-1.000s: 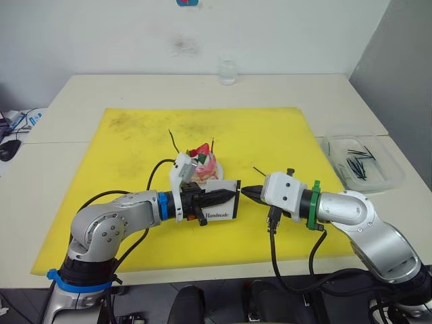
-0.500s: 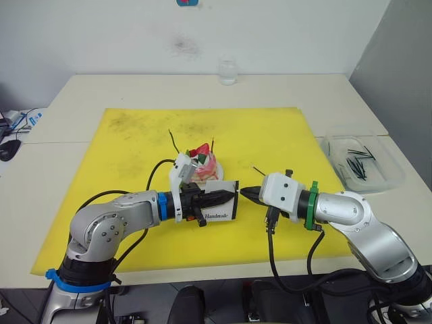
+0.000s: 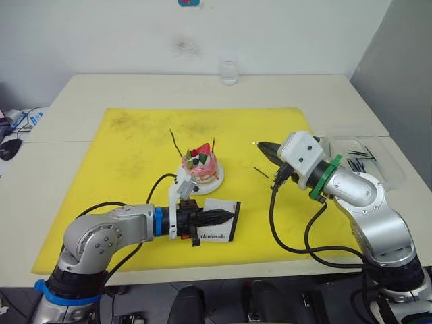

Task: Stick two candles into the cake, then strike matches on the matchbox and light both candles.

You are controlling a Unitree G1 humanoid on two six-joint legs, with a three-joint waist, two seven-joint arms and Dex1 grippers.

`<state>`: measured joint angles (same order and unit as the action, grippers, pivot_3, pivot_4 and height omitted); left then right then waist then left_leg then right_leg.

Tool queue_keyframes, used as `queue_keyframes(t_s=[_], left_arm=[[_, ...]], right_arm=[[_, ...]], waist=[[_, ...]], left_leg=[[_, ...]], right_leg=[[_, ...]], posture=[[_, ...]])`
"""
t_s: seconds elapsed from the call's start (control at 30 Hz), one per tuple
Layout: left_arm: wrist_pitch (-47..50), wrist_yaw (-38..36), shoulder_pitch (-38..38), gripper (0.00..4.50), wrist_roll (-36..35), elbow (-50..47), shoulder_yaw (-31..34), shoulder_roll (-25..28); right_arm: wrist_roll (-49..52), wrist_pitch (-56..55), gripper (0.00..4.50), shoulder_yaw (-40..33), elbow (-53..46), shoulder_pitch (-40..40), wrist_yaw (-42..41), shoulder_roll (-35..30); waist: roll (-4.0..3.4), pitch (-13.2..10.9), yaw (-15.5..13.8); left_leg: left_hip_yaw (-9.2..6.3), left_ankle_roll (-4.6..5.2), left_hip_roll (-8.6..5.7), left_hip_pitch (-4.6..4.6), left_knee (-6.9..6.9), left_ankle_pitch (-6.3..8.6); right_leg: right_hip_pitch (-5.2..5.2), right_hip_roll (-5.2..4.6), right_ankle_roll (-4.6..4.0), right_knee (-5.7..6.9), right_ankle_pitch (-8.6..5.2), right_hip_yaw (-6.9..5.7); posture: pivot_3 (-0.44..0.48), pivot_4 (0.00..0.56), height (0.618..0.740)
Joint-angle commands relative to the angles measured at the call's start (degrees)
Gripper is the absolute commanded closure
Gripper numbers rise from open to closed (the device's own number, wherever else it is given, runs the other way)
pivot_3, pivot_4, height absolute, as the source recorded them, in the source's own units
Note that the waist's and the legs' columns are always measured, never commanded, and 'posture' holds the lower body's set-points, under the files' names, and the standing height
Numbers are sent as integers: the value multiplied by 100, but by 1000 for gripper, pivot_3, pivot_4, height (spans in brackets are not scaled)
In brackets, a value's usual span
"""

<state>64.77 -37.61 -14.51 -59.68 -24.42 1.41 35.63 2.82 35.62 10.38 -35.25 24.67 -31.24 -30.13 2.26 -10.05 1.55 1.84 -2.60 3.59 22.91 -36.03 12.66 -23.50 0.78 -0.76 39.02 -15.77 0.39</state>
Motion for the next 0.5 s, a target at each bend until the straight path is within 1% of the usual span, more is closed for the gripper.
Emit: queue_keyframes(t_s=[0.03,0.27,0.5], left_arm=[[-35,30,157,4500,-120,-217,313,147],[-52,109,429,4500,-202,-290,557,293],[-94,152,567,4500,-191,-331,645,314]], right_arm=[[54,-55,4475,92,-231,161,-43,83],[118,-180,4475,238,-118,433,-194,180],[-158,-880,4475,733,550,1457,-291,571]], waist=[[0,0,17],[-1,0,11],[-2,-1,18]], left_leg=[[1,0,0,-1,0,0],[0,0,1,0,0,0],[-3,0,3,-2,1,0]], right_leg=[[0,0,0,1,0,2],[0,0,0,0,0,-1],[-1,1,-1,2,1,-4]], posture=[[0,150,740],[0,150,740],[0,150,740]])
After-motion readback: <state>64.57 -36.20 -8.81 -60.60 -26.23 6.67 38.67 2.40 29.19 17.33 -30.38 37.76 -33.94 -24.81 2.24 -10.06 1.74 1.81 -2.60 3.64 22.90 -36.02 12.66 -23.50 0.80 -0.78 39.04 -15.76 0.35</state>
